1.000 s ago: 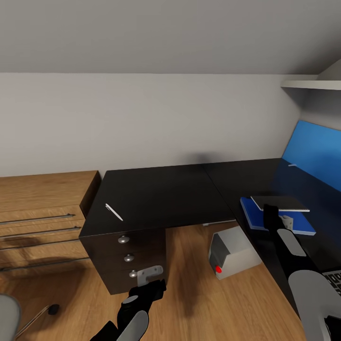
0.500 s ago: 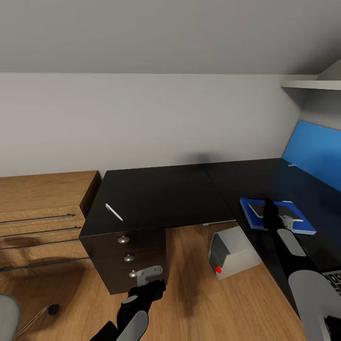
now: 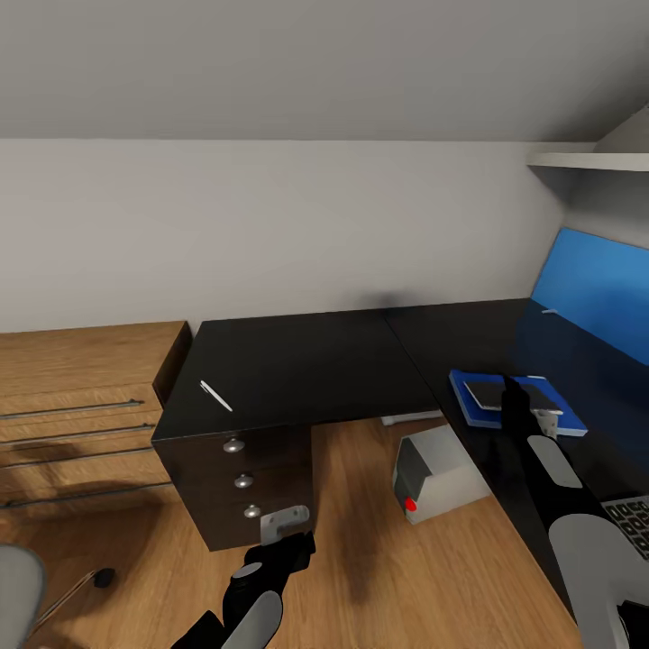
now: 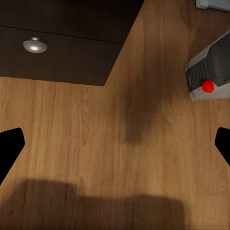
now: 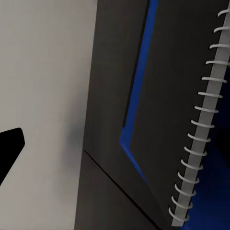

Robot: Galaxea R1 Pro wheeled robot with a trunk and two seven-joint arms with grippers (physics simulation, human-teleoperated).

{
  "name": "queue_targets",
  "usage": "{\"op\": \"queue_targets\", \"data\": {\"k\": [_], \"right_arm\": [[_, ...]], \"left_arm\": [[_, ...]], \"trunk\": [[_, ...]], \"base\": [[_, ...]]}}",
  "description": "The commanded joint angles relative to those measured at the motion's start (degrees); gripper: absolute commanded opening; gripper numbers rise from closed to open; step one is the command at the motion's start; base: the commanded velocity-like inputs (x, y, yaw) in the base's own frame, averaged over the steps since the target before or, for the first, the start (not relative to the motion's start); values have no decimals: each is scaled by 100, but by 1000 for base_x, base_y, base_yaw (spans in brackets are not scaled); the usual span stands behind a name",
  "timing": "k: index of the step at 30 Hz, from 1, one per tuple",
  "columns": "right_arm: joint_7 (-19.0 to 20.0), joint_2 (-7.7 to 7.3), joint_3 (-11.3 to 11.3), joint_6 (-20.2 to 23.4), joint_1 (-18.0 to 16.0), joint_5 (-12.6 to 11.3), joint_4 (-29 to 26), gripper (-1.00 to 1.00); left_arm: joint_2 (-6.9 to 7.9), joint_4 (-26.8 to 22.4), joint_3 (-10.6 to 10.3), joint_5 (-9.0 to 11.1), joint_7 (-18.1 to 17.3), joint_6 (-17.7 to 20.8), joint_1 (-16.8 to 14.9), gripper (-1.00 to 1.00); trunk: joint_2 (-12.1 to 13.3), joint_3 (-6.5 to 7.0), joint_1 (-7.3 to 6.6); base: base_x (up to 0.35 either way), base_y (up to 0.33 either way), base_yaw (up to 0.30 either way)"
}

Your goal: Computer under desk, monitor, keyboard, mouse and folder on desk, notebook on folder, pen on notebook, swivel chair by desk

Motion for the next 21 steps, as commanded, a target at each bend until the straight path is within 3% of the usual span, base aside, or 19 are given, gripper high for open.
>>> {"op": "queue_targets", "data": {"k": [1,10,21], "right_arm": [[13,-1,2,-10,-3,-60,1,100],[13,-2,2,-10,-3,-60,1,100],[13,-1,8,-10,-3,-60,1,100]], "left_arm": [[1,-7,-6,22,38,21,-5,100],[1,-8,-6,22,39,24,-5,100],[1,-7,-6,26,39,23,-5,100]], "trunk": [[-3,-5,0],[-3,-5,0],[438,192,-242]], "base": [[-5,-2,0],[-1,0,0],[0,0,0]]}}
